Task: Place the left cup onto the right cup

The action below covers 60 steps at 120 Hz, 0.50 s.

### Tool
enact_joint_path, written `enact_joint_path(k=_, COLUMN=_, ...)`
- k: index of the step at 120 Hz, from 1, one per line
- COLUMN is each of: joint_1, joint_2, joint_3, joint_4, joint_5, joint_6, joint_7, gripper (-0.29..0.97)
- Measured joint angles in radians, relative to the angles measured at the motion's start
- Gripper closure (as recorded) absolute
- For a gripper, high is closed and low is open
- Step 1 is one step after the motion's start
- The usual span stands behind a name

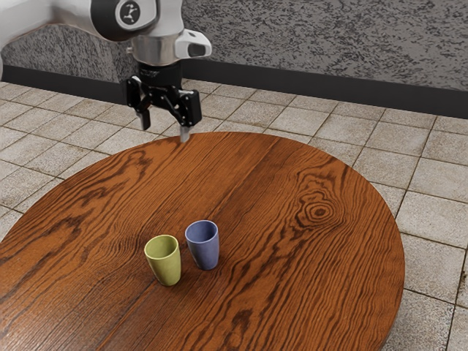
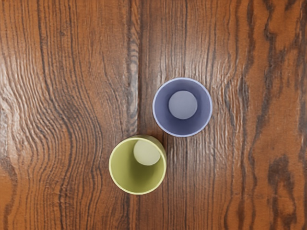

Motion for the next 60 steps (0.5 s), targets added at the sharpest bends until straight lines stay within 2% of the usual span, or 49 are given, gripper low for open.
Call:
enact_joint_path(k=23, joint_1=0.001, joint_2=-0.005, joint_3=0.000, joint_4=-0.011, joint_5=0.000, joint_6=0.008, joint_7=0.001, gripper=0.00)
enact_joint_path(k=60, joint_1=0.008, joint_2=-0.033, joint_3=0.000, joint_4=-0.112, joint_5=-0.005, joint_6=0.059, joint_7=0.001, gripper=0.00)
